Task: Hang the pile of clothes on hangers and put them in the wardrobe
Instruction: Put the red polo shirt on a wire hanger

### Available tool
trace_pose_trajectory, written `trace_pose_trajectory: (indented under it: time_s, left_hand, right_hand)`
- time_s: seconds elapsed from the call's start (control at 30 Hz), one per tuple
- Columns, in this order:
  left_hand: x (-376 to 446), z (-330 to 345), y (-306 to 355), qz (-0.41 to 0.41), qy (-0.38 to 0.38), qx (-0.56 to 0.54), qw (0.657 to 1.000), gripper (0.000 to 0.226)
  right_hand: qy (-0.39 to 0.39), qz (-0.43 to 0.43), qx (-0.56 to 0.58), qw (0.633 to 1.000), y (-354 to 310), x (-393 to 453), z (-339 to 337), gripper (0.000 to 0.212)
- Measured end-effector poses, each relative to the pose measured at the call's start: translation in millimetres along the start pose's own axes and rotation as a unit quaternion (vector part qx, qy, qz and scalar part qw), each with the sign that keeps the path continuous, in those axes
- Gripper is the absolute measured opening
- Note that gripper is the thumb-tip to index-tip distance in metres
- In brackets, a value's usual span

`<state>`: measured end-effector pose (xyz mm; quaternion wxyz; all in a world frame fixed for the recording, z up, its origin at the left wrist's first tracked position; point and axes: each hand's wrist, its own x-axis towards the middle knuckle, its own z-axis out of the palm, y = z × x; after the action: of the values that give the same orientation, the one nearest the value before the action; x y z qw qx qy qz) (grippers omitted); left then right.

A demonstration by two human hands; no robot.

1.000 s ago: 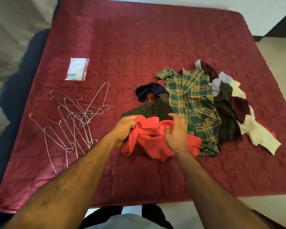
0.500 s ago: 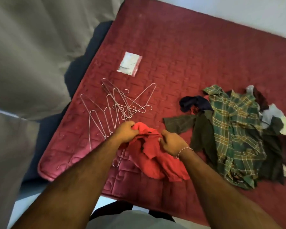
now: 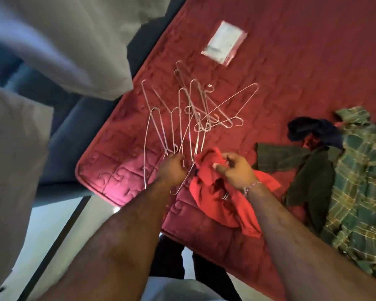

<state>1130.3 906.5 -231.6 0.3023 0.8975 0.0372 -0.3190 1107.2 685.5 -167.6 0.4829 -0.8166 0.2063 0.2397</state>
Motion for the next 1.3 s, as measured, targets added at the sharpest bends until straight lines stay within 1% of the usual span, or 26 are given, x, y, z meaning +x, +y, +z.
trace_pose_trajectory:
  time_s: [0.07,0.1,0.13,0.2,0.27,0.3,0.33,0.37,0.43,0.5,0.53,0.57,0.63,0.67,0.73,0.77,0.83,0.9,0.97,1.0,1.03,1.07,1.13,1.17,1.2,1.3]
  left_hand:
    - [18,4,-37,-0.096,0.015,0.041,0.994,0.042]
    - [29,9,-56,-0.136,0.016,0.069,0.988,0.04]
    - [36,14,-71,-0.175,0.01,0.088,0.981,0.044]
    - [45,27,-88,-0.249,-0.015,0.071,0.966,0.068]
    - [46,44,-96,-0.313,-0.008,0.012,0.95,0.096]
    - [45,54,-100,-0.332,0.012,0.001,0.943,0.106]
    - [43,63,-104,-0.33,0.039,0.024,0.943,0.111]
    - [43,72,-109,-0.311,0.069,0.066,0.946,0.112]
    - [43,77,-115,-0.275,0.101,0.119,0.949,0.113]
    - [43,72,-113,-0.263,0.098,0.082,0.956,0.116]
    - [39,66,-108,-0.267,0.103,0.049,0.957,0.114]
    - [35,58,-103,-0.269,0.122,0.018,0.955,0.107]
    - [23,41,-95,-0.257,0.171,-0.029,0.951,0.085]
    - [17,33,-95,-0.242,0.194,-0.043,0.95,0.077]
    - [0,18,-100,-0.184,0.223,-0.083,0.954,0.062]
    - [-9,9,-101,-0.144,0.228,-0.123,0.955,0.057]
    - [-26,-15,-104,-0.059,0.192,-0.197,0.96,0.054]
    - [-40,-51,-91,0.024,0.165,-0.209,0.964,0.056]
    - [-48,-90,-67,0.081,0.162,-0.184,0.966,0.068]
    - [-54,-109,-49,0.094,0.173,-0.151,0.969,0.063]
    - [-61,-127,-29,0.11,0.189,-0.123,0.968,0.051]
    - [-67,-142,-12,0.107,0.203,-0.084,0.97,0.043]
    - [-79,-168,20,0.065,0.202,0.014,0.977,0.039]
    - [-81,-177,31,0.056,0.189,0.047,0.979,0.039]
    - [-87,-187,44,0.061,0.165,0.053,0.983,0.038]
    - [-99,-214,71,0.118,0.087,0.07,0.987,0.034]
  right_hand:
    - [-0.017,0.003,0.002,1.0,8,9,12,0.024]
    - [-0.01,0.005,-0.011,1.0,14,14,20,0.022]
    - [0.003,0.004,-0.02,1.0,20,18,26,0.02]
    - [0.036,-0.002,-0.038,0.999,33,26,36,0.014]
    - [0.061,-0.002,-0.045,0.997,49,31,44,0.006]
    - [0.066,0.002,-0.046,0.997,57,33,45,0.009]
    - [0.06,0.004,-0.032,0.998,62,33,45,0.019]
    - [0.051,0.006,-0.014,0.999,68,33,43,0.025]
    - [0.008,-0.003,0.024,1.0,71,33,36,0.02]
    - [-0.006,-0.015,0.017,1.0,66,35,26,0.028]
    - [0.012,-0.019,0.009,1.0,61,34,20,0.027]
    - [0.035,-0.024,0.018,0.999,55,33,16,0.027]
    - [0.093,-0.024,0.04,0.995,40,33,1,0.029]
    - [0.123,-0.027,0.05,0.991,32,34,-5,0.025]
    - [0.172,-0.063,0.055,0.982,14,33,-25,0.012]
    - [0.185,-0.078,0.044,0.979,3,32,-38,0.012]
    - [0.196,-0.099,-0.009,0.976,-18,29,-67,0.016]
    - [0.201,-0.114,-0.071,0.97,-42,18,-99,0.025]
    - [0.195,-0.11,-0.132,0.966,-62,7,-136,0.03]
    - [0.196,-0.096,-0.147,0.965,-69,4,-150,0.026]
    - [0.201,-0.084,-0.154,0.964,-76,-3,-166,0.02]
    - [0.206,-0.074,-0.16,0.963,-82,-11,-179,0.016]
    - [0.221,-0.074,-0.167,0.958,-93,-29,-198,0.018]
    - [0.227,-0.076,-0.167,0.956,-96,-35,-204,0.019]
    - [0.237,-0.079,-0.162,0.955,-100,-44,-210,0.019]
    - [0.264,-0.091,-0.149,0.949,-110,-68,-227,0.019]
